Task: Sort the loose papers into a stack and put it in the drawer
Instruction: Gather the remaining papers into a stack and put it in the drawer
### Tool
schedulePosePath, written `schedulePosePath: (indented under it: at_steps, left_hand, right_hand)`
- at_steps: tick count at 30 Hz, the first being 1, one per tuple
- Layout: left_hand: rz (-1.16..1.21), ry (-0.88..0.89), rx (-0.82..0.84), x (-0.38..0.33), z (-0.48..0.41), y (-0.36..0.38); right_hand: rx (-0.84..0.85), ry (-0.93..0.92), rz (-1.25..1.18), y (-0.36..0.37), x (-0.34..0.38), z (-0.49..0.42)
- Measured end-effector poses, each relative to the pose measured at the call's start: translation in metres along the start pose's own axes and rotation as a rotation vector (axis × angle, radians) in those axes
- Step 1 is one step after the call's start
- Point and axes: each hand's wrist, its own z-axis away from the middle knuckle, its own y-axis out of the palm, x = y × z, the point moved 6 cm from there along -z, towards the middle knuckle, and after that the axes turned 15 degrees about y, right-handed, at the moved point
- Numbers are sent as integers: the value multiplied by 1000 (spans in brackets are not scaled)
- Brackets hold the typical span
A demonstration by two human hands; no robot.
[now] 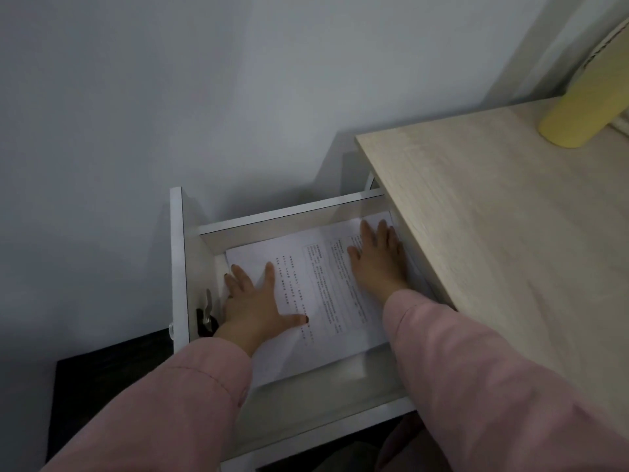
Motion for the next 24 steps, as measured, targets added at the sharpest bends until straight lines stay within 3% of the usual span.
schedulePosePath:
  at_steps: [6, 11, 18, 24]
  left_hand:
    - [87, -6, -39, 3, -2, -1]
    - [130, -28, -79, 4, -3, -2]
    - [126, -39, -84, 3, -2, -4]
    - [125, -47, -72, 4, -4, -2]
  right_hand:
    - [-133, 34, -127, -5, -1, -3]
    - [-173, 14, 31, -10, 5, -6]
    - [-227, 20, -83, -8, 8, -9]
    - [-256, 24, 3, -14, 8, -7]
